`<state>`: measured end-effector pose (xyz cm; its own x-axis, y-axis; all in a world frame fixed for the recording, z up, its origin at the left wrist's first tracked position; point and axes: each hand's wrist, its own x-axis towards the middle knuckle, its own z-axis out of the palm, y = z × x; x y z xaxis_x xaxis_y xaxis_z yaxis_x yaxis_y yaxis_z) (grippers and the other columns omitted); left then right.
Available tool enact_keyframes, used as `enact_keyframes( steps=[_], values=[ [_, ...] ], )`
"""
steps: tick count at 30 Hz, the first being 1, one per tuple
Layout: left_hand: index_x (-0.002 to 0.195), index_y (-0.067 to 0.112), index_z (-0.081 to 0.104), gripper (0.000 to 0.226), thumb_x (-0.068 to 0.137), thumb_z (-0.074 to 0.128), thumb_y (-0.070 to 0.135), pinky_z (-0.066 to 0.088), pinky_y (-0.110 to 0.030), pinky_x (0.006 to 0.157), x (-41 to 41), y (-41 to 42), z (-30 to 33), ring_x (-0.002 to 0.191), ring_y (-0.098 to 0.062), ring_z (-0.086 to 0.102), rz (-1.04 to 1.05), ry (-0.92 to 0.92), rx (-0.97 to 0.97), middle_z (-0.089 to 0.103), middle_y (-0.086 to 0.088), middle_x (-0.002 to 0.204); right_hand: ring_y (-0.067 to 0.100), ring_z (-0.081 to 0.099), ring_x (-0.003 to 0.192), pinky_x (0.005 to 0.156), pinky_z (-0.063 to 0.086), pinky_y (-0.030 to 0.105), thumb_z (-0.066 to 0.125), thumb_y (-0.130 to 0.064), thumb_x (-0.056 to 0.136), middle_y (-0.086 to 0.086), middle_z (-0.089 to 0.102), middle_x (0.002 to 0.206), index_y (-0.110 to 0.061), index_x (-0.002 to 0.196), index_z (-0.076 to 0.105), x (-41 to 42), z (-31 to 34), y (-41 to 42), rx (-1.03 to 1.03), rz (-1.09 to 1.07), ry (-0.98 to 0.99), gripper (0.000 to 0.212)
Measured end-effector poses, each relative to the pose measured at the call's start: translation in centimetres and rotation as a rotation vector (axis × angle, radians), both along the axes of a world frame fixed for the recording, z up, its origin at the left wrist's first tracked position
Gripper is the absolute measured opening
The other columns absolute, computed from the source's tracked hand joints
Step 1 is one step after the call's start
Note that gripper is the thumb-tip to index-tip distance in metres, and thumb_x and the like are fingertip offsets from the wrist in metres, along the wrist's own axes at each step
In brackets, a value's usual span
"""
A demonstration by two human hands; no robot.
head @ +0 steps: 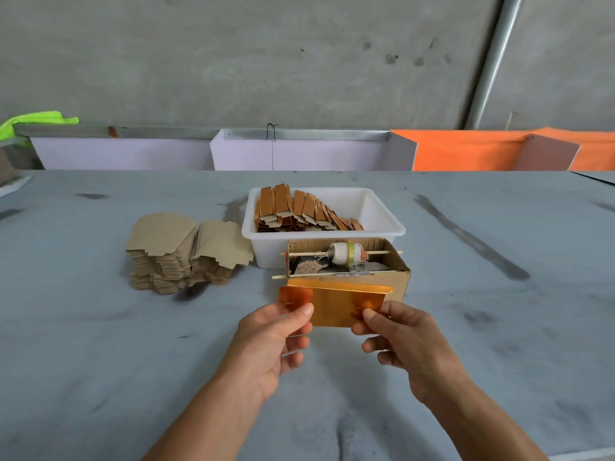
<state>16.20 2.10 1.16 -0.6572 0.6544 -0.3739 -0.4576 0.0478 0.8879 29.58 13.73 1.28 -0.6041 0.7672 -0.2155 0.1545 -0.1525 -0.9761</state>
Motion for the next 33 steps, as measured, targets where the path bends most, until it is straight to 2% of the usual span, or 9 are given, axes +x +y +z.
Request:
enact_keyframes(
  steps=[6,13,17,21,25,30,33],
  values=[
    [0.089,0.007,0.066,0.01,0.082,0.069,0.014,0.045,-0.019,0.04,0.1,0.4,0.1,0.048,-0.011,0.06,-0.047,-0.025,0.006,0.072,-0.01,0.072,0.011,0.061,0.049,0.048,0.042,0.022,0.062,-0.013,0.089,0.009,0.073,0.073,-0.008,0.088,0.066,0.3,0.1,0.3,-0.047,-0.049,-0.017,0.007],
    [0.079,0.005,0.066,0.009,0.084,0.068,0.013,0.051,-0.025,0.043,-0.1,0.6,-0.4,0.056,-0.016,0.059,0.034,0.116,0.016,0.067,-0.007,0.064,0.013,0.063,0.056,0.051,0.046,0.023,0.059,-0.012,0.091,0.012,0.073,0.078,-0.005,0.09,0.065,0.4,0.0,0.5,-0.136,0.0,-0.004,0.008],
    [0.072,0.0,0.065,0.015,0.084,0.067,0.008,0.054,-0.023,0.047,-0.1,0.9,-0.7,0.049,-0.012,0.058,0.081,0.222,0.05,0.064,-0.005,0.056,0.015,0.064,0.059,0.052,0.048,0.023,0.06,-0.006,0.088,0.015,0.072,0.078,-0.002,0.087,0.065,0.3,-0.2,0.5,-0.224,0.002,0.077,0.006],
    [0.072,-0.004,0.064,0.014,0.083,0.067,0.004,0.053,-0.021,0.048,0.1,1.2,-1.4,0.045,-0.011,0.057,0.138,0.271,0.076,0.062,-0.003,0.053,0.017,0.065,0.061,0.053,0.051,0.023,0.067,-0.004,0.081,0.018,0.072,0.077,-0.003,0.079,0.065,-0.1,-0.4,0.3,-0.23,-0.05,0.124,0.004],
    [0.073,0.003,0.069,0.006,0.077,0.073,0.004,0.055,-0.024,0.054,0.3,1.1,-1.9,0.049,-0.01,0.061,0.154,0.341,0.08,0.066,-0.003,0.056,0.018,0.066,0.061,0.051,0.052,0.023,0.067,-0.001,0.081,0.019,0.07,0.075,-0.003,0.077,0.064,-0.3,-0.9,0.1,-0.32,-0.091,0.196,0.005],
    [0.071,0.006,0.069,0.007,0.076,0.074,0.004,0.056,-0.023,0.053,0.4,1.1,-2.5,0.048,-0.01,0.06,0.167,0.422,0.107,0.066,-0.004,0.056,0.021,0.069,0.066,0.055,0.052,0.026,0.072,-0.001,0.076,0.014,0.069,0.069,-0.005,0.072,0.062,-0.7,-1.6,-0.2,-0.304,-0.148,0.205,0.011],
    [0.068,0.005,0.069,0.01,0.075,0.073,0.001,0.053,-0.021,0.049,0.4,1.1,-2.9,0.046,-0.011,0.058,0.173,0.412,0.131,0.064,-0.004,0.052,0.017,0.067,0.06,0.052,0.051,0.023,0.072,0.003,0.074,0.01,0.067,0.062,-0.006,0.067,0.059,-0.8,-2.1,-0.3,-0.308,-0.178,0.217,0.017]
  ],
)
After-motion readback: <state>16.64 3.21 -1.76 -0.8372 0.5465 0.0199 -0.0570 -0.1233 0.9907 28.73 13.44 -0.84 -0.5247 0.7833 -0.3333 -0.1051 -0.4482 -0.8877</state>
